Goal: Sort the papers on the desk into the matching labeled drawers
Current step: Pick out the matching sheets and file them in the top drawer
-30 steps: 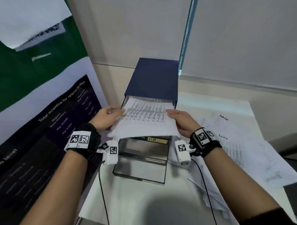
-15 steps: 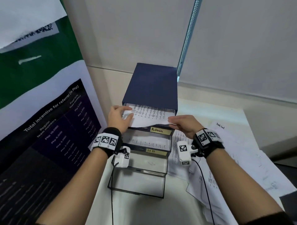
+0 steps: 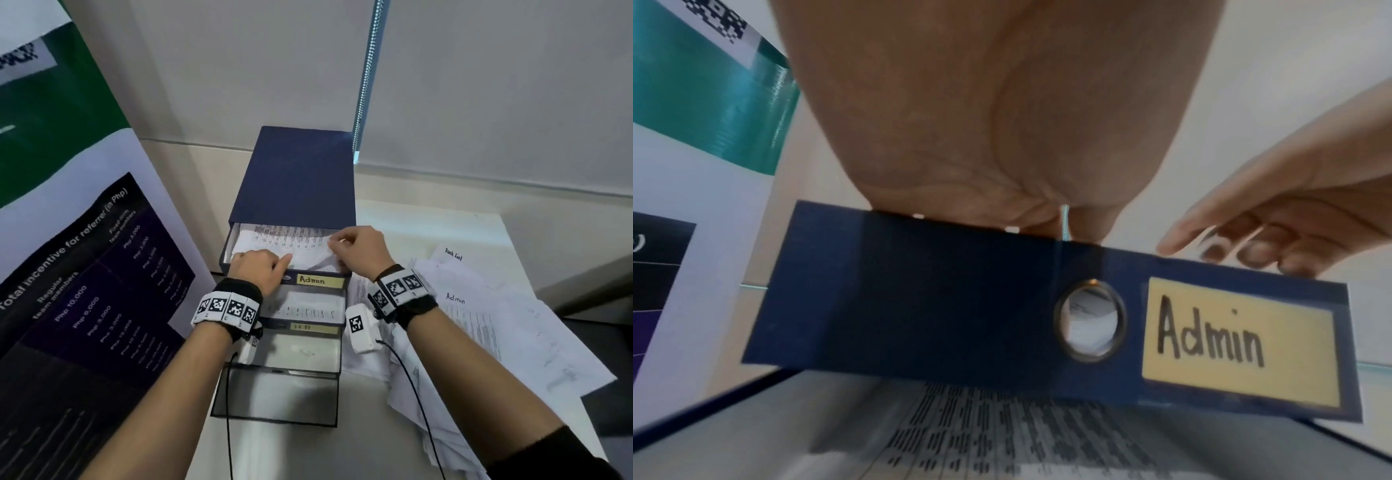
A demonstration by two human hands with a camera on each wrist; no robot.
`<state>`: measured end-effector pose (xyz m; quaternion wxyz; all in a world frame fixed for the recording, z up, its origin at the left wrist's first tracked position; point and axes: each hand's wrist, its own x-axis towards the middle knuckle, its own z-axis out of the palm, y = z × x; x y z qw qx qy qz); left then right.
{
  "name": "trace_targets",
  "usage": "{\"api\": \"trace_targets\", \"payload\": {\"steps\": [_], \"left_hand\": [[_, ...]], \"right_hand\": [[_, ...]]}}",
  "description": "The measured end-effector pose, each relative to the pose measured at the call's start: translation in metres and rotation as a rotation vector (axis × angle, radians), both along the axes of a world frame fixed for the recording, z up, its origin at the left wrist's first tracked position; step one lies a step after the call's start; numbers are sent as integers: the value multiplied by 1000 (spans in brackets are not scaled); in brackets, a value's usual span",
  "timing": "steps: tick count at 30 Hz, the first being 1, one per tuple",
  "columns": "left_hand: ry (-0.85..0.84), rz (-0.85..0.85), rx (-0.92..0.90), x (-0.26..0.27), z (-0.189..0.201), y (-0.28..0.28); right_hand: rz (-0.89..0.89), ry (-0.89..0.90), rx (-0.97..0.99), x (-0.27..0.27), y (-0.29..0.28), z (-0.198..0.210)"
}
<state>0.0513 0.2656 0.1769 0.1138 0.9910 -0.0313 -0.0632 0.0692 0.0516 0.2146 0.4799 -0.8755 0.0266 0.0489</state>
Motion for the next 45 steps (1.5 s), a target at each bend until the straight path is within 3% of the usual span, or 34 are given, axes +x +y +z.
{"api": "trace_targets", "payload": {"steps": [2, 5, 9, 11, 13, 16, 19, 22, 28, 33, 39, 45], "left_hand": [[11, 5, 16, 2, 6, -8], [-134, -37, -124, -5, 24, -30], [-303, -191, -556, -22, 46, -89], [-213, -279, -692, -29, 43, -128], [-36, -306, -754, -35, 22, -163], [324, -212, -700, -43, -39, -204], [576, -83, -511, -59, -100, -231], [691, -11, -454, -80, -133, -250], [591, 96, -517, -86, -147, -293], [481, 160, -588, -79, -145, -323], [377, 254, -682, -77, -154, -337], [288, 305, -693, -71, -159, -341]], "right_hand": [[-81, -111, 24, -7, -32, -9], [-193, -67, -117, -25, -104, -45], [-190, 443, -604, -74, -199, -132], [-155, 591, -695, -105, -226, -177], [-53, 614, -736, -129, -233, -206], [45, 477, -715, -147, -231, -202], [-140, 399, -602, -155, -256, -190], [-350, 529, -646, -166, -286, -190], [-465, 535, -387, -170, -310, -208], [-387, 568, -199, -166, -325, -213], [-609, 406, -342, -168, -370, -218], [-564, 383, -259, -168, -382, -222]]}}
